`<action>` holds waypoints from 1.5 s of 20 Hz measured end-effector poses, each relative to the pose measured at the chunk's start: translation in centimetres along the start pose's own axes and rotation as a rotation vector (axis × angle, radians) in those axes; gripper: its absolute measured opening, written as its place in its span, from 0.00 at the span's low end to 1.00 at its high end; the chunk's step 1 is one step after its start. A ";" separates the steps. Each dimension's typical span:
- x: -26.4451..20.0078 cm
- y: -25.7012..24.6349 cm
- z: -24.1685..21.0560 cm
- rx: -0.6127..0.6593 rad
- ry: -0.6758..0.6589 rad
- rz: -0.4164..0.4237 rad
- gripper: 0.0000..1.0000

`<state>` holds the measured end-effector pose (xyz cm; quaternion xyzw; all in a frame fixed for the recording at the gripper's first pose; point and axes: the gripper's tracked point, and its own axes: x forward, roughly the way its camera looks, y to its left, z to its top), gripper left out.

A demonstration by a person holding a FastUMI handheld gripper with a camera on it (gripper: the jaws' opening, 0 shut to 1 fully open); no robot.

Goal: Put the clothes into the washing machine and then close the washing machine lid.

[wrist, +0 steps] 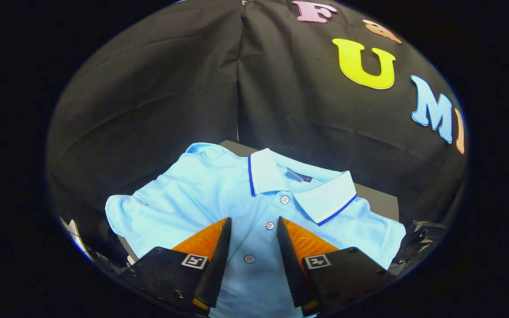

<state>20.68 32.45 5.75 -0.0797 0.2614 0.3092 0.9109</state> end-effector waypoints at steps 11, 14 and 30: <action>-0.2 -0.1 0.1 -0.037 -0.009 0.000 0.05; -0.2 0.2 0.1 0.018 -0.010 0.016 0.05; -6.6 -0.7 5.2 0.071 -0.243 0.092 0.04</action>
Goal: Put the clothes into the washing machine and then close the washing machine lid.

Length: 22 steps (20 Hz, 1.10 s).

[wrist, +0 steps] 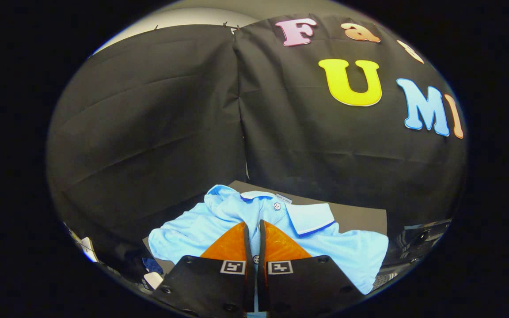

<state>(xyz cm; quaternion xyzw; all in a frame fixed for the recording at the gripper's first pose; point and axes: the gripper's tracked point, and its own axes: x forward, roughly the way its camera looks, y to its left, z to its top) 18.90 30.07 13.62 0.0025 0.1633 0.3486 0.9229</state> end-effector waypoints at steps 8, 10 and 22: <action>-4.1 -2.8 3.8 0.000 -0.096 -0.026 0.04; -5.1 -3.7 4.3 0.002 -0.112 -0.038 0.05; -9.8 -11.4 4.1 0.036 -0.139 -0.147 0.04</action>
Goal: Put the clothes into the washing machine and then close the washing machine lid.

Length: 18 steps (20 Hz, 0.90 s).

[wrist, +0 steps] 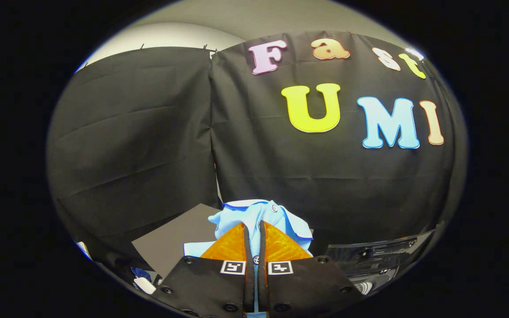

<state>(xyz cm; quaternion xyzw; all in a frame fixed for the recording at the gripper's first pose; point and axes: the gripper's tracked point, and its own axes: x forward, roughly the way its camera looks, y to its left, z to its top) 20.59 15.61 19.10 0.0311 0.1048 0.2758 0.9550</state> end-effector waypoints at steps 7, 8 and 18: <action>-2.4 -5.8 -0.2 0.023 -0.006 -0.087 0.04; -2.7 -6.6 -0.2 0.028 -0.007 -0.098 0.04; -6.2 -13.5 -1.4 0.034 -0.001 -0.234 0.04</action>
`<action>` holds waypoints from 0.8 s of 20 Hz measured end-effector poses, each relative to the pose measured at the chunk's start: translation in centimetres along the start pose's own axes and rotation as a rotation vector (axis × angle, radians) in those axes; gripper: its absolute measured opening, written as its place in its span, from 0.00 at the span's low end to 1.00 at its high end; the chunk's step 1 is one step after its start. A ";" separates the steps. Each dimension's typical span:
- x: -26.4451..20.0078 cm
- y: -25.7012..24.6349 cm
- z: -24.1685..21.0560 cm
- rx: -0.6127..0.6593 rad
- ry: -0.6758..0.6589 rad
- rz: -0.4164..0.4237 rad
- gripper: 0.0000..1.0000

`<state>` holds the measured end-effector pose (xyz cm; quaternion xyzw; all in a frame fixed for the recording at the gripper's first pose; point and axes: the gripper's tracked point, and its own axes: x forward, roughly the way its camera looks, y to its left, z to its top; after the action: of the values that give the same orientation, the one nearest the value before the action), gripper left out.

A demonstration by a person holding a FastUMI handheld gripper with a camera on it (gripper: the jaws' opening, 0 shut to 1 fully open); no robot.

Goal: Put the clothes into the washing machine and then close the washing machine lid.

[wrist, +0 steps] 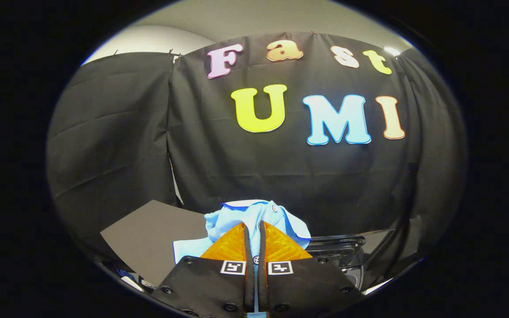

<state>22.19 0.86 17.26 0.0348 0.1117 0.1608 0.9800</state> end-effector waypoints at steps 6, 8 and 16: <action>-1.2 -3.8 -0.4 0.007 0.002 -0.068 0.05; -1.4 -5.0 -0.8 0.006 0.009 -0.091 0.05; -1.6 -8.3 -4.2 0.014 0.057 -0.151 0.04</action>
<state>22.27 -7.36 12.66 0.0287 0.1428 0.0864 0.9856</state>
